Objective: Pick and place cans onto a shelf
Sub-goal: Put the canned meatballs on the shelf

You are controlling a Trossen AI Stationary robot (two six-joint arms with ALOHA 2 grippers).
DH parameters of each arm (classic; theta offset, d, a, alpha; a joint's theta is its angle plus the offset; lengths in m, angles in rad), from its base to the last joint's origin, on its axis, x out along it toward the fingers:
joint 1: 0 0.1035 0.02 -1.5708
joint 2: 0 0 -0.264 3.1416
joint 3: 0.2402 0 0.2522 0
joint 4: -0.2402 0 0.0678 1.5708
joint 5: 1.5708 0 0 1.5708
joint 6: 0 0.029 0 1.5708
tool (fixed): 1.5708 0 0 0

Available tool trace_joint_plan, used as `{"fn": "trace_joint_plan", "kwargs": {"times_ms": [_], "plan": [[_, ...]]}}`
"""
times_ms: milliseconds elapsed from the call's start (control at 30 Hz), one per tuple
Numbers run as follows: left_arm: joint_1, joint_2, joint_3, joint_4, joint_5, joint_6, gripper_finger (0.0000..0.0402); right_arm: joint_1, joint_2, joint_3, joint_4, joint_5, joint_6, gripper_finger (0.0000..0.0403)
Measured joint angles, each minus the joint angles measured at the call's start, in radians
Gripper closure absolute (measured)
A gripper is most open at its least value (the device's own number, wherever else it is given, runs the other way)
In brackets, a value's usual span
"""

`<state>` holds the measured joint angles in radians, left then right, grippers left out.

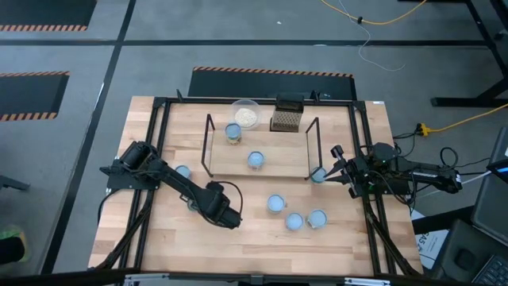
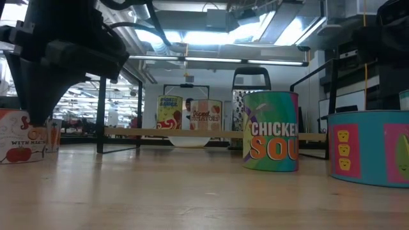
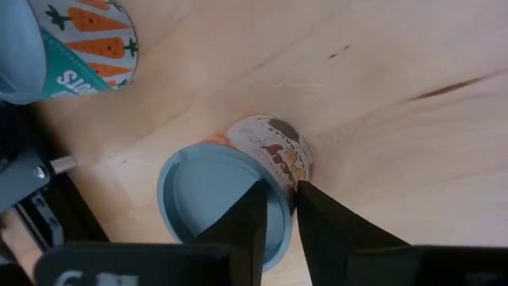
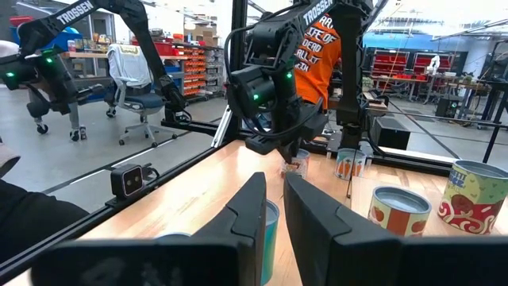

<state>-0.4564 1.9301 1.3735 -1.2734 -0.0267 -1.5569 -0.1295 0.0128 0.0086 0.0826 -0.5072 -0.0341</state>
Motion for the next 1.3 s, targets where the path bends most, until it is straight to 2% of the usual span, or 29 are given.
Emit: {"fn": "trace_joint_plan", "kwargs": {"times_ms": [167, 333, 433, 667, 933, 1033, 1300], "plan": [[0.000, -0.001, 0.000, 0.015, 0.011, 0.022, 0.0389, 0.000, 0.000, 0.000, 0.000, 0.000, 0.000, 0.0350], [0.000, -0.001, 0.013, 0.025, 0.020, 0.080, 0.0393, 0.000, 0.000, 0.000, 0.000, 0.000, 0.000, 0.0350], [0.000, 0.001, 0.053, 0.049, 0.048, 0.187, 0.0397, 0.000, 0.000, 0.000, 0.000, 0.000, 0.000, 0.0350], [-0.001, 0.002, 0.222, 0.082, 0.027, 0.490, 0.0398, 0.000, 0.000, 0.000, 0.000, 0.000, 0.000, 0.0350], [0.034, 0.001, 0.431, 0.112, -0.153, 0.856, 0.0399, 0.000, 0.000, 0.000, 0.000, 0.000, 0.000, 0.0350], [0.065, 0.001, 0.472, 0.107, -0.205, 0.959, 0.0399, 0.000, 0.000, 0.000, 0.000, 0.000, 0.000, 0.0350], [0.175, 0.001, 0.485, 0.031, -0.210, 1.174, 0.0399, 0.000, 0.000, 0.000, 0.000, 0.000, 0.000, 0.0350]]}}
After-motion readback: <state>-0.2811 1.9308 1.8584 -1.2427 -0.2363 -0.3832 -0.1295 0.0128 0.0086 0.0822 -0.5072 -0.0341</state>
